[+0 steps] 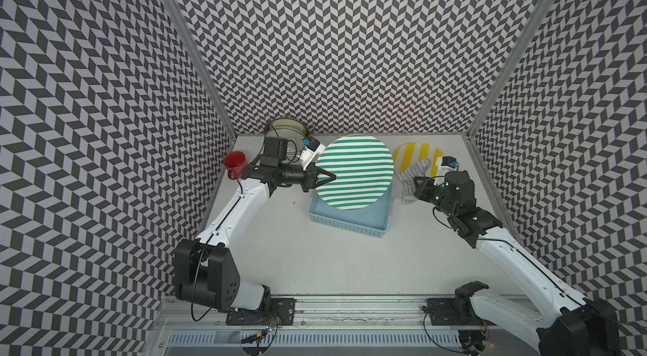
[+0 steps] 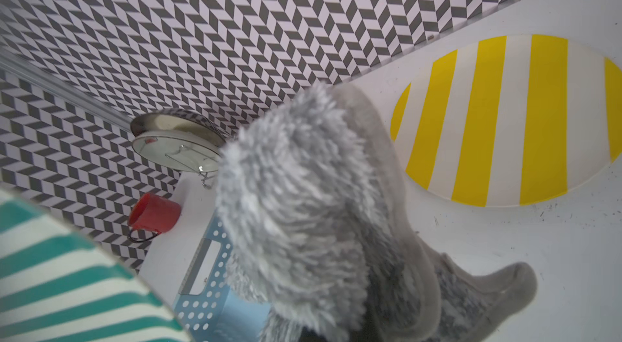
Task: Wipe the wet plate dry
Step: Wipe the plate with towel.
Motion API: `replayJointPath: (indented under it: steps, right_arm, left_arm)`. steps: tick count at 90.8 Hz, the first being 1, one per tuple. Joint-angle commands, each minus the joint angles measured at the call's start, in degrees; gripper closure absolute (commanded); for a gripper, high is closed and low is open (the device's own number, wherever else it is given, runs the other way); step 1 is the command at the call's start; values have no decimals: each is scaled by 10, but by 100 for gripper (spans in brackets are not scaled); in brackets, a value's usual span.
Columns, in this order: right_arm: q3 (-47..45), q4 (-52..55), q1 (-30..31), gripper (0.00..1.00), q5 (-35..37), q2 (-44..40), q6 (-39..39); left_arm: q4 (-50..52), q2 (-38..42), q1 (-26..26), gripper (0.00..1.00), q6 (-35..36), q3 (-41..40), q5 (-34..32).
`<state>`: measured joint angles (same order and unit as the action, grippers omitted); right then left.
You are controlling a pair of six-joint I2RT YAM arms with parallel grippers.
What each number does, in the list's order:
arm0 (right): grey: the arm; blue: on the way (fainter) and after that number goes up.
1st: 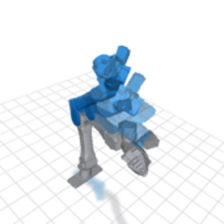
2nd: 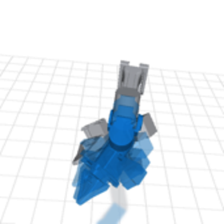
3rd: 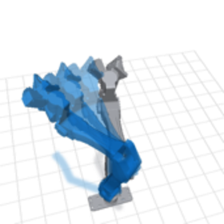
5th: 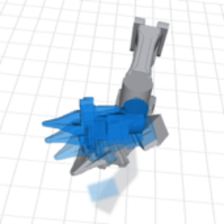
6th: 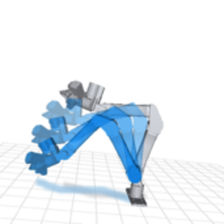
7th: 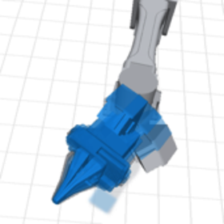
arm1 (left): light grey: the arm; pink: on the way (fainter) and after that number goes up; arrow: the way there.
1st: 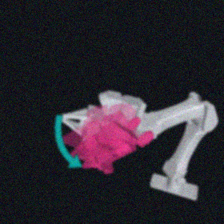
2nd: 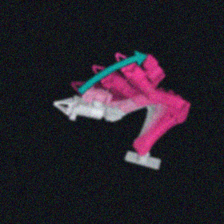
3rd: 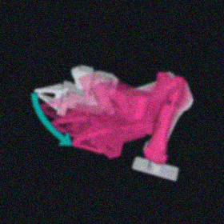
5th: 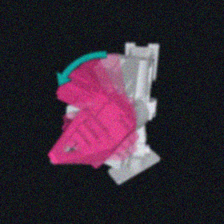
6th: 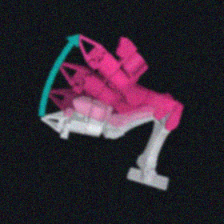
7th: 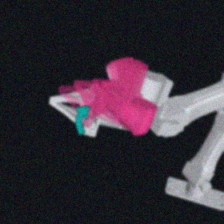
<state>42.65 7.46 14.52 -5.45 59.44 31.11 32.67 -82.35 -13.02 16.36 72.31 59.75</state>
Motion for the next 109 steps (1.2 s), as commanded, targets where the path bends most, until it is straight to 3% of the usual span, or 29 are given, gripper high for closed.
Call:
replayJointPath:
  steps: [1, 20, 42, 75, 109]
  right_arm:
    - [37, -31, -45, 100, -134, 8, 7]
    - [76, -91, -78, 100, -300, 67, 25]
    - [88, -195, -58, 100, -481, 175, 56]
    - [107, -264, 73, 100, -612, 225, 17]
    - [120, -278, 115, 100, -691, 228, 23]
  left_arm:
    - [108, 13, -12, 100, 137, 53, -10]
    - [243, 22, -53, 100, 286, 72, -32]
    - [289, 24, -137, 100, 319, 56, -52]
    - [289, 13, -192, 100, 330, 48, -53]
    - [309, 3, -217, 100, 344, 66, -66]
